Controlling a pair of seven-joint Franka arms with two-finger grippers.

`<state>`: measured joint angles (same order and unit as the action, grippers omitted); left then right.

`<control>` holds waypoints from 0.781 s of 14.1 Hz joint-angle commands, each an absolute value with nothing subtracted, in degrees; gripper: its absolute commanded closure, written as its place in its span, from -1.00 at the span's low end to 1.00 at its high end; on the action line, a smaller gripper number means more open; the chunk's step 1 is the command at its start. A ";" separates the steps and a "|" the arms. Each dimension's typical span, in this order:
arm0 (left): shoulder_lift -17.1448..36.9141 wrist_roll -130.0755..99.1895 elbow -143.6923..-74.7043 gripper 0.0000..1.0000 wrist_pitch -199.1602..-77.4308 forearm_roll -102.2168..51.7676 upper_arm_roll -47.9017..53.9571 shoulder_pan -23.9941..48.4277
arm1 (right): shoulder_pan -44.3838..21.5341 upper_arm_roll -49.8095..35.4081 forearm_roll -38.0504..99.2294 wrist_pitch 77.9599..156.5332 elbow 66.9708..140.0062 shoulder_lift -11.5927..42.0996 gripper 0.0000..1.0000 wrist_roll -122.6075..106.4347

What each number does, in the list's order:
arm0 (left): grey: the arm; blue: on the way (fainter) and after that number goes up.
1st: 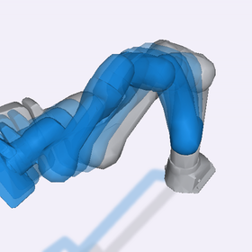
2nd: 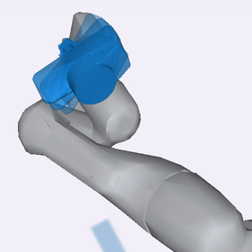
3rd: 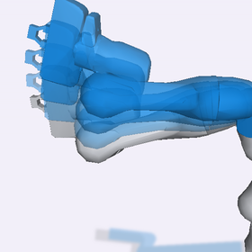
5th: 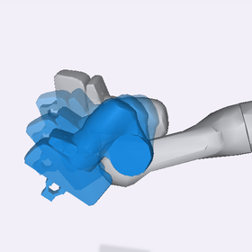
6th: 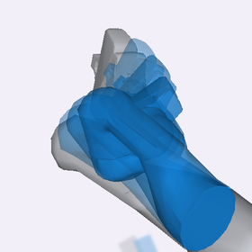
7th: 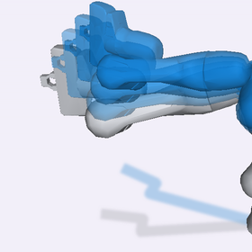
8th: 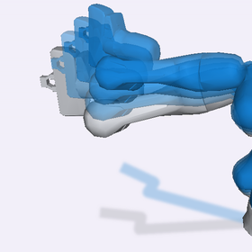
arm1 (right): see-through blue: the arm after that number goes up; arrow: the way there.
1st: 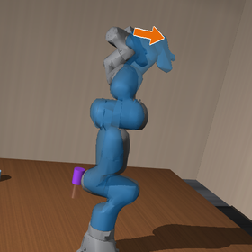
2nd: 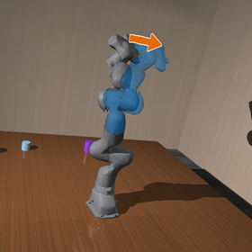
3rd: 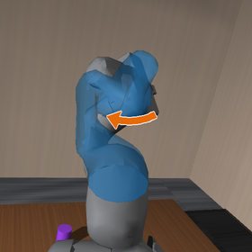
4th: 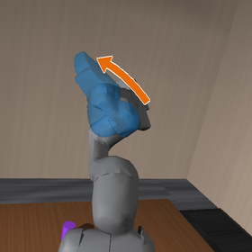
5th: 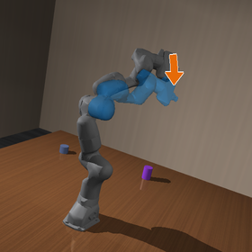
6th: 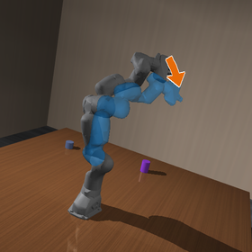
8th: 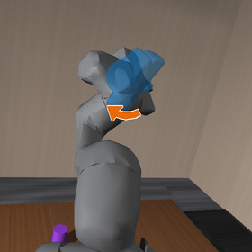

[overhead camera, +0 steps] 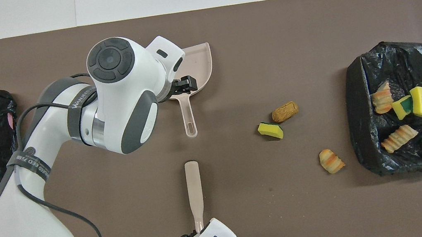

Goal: Sweep and dump trash in bin
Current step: 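Reach the left gripper to the dustpan handle while the right gripper withdraws, then grasp the beige brush handle with the right gripper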

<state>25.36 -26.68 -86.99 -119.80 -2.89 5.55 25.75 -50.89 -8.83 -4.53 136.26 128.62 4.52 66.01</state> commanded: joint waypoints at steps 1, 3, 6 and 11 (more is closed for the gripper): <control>24.27 -27.69 -91.03 -1.00 -121.11 -3.78 4.83 28.12 | -51.50 -8.70 -3.69 136.67 127.62 4.22 1.00 66.97; 24.52 -28.03 -92.28 -1.00 -121.29 -3.78 4.83 28.56 | -51.07 -8.61 -3.60 136.23 127.44 3.78 1.00 66.80; 25.58 -29.00 -92.29 -1.00 -120.94 -3.78 4.83 29.18 | -50.54 -8.61 -3.60 131.42 127.70 2.03 1.00 66.36; 25.49 -29.88 -92.99 -1.00 -120.67 -3.78 4.83 29.70 | -45.19 -8.35 -3.43 120.00 127.88 -4.82 1.00 61.03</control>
<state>25.94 -28.63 -91.96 -119.99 -3.21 5.59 28.49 -48.11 -8.25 -4.50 124.15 127.20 -0.66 65.19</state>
